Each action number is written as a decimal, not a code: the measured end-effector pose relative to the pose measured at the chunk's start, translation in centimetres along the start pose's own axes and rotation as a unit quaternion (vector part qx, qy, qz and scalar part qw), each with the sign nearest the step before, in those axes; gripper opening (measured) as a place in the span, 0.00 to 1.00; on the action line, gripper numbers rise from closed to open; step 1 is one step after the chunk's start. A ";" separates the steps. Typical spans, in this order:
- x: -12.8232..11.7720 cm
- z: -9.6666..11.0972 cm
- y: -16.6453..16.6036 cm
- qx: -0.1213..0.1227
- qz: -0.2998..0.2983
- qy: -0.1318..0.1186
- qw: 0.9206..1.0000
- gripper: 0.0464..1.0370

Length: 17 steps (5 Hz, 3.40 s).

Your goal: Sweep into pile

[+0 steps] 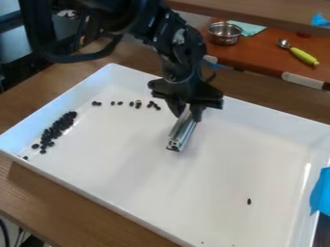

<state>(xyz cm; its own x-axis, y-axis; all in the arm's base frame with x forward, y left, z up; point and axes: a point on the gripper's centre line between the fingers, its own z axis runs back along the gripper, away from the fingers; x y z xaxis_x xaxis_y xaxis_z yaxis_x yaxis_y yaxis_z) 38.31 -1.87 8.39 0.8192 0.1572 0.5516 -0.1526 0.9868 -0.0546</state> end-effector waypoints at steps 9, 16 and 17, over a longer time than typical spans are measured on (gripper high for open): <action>-3.2 1.1 11.8 0.197 0.248 0.082 0.945 0.30; 3.0 0.5 7.8 0.198 0.385 0.052 0.900 0.30; 2.5 -1.1 7.6 0.214 0.384 0.057 0.896 0.30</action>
<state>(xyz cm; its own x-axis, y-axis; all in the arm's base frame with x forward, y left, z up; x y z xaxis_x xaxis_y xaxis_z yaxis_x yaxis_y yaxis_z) 39.77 6.10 8.42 0.4292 0.8108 0.3980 -0.8738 0.4842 -0.0443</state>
